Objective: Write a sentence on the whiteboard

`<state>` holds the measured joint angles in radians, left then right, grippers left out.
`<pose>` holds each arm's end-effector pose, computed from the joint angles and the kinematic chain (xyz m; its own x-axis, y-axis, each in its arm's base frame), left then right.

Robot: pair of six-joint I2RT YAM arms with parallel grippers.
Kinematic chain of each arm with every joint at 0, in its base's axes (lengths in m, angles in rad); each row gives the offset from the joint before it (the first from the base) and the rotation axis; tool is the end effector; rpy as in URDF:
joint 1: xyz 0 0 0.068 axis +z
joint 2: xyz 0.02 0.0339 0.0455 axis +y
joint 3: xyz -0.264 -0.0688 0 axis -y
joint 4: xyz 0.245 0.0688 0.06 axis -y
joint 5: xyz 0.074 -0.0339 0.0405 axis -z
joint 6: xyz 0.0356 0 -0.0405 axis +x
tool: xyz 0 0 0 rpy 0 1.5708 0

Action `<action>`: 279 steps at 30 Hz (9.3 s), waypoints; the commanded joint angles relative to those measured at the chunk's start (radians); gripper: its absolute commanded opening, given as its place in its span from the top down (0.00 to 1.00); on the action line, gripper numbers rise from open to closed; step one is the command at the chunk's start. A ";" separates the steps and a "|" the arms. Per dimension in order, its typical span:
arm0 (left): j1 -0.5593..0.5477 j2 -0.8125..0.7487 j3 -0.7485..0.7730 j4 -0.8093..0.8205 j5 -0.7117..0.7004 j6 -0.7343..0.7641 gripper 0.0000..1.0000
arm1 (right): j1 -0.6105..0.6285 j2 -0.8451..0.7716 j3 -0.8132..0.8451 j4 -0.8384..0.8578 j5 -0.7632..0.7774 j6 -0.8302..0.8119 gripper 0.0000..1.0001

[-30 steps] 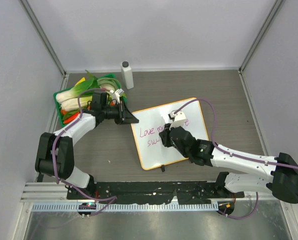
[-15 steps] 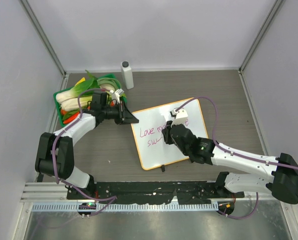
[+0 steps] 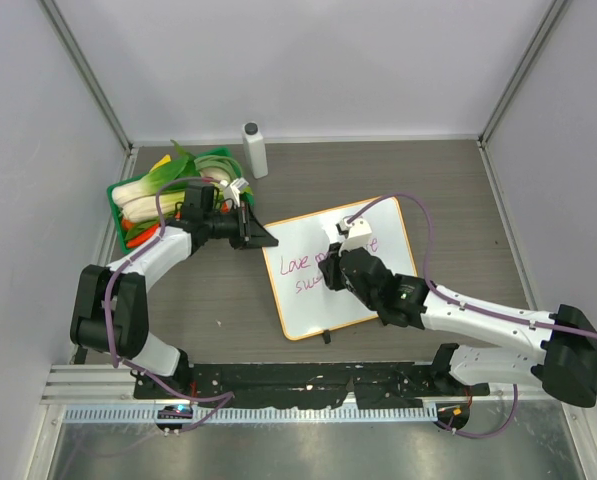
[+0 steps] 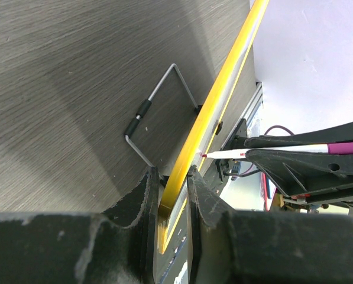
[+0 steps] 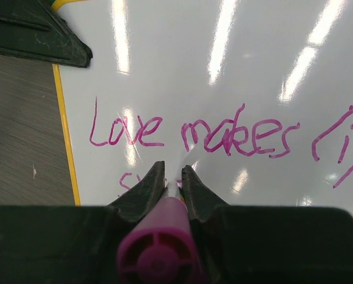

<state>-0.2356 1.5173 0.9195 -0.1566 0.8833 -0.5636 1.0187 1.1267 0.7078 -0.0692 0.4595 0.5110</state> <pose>0.2975 -0.0997 0.2227 -0.9346 -0.1243 -0.3332 0.2324 0.4959 -0.8367 0.1437 0.2032 0.2574 -0.4873 0.0447 -0.8721 -0.3661 0.8962 0.2505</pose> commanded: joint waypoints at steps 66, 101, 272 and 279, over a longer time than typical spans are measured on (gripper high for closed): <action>-0.016 0.026 -0.031 -0.089 -0.165 0.048 1.00 | -0.046 -0.143 -0.030 0.000 0.027 0.000 0.99; -0.018 0.023 -0.036 -0.087 -0.165 0.048 1.00 | -0.068 -0.120 -0.091 -0.007 0.019 0.050 0.99; -0.021 0.037 -0.031 -0.087 -0.162 0.053 1.00 | -0.140 -0.123 -0.048 0.008 0.019 0.018 0.99; -0.021 0.037 -0.033 -0.084 -0.162 0.050 1.00 | -0.141 -0.140 -0.099 -0.021 0.002 0.043 0.98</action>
<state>-0.2413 1.5181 0.9173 -0.1581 0.8864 -0.5632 0.8795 1.0031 0.6403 -0.0959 0.4671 0.5327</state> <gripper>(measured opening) 0.199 0.201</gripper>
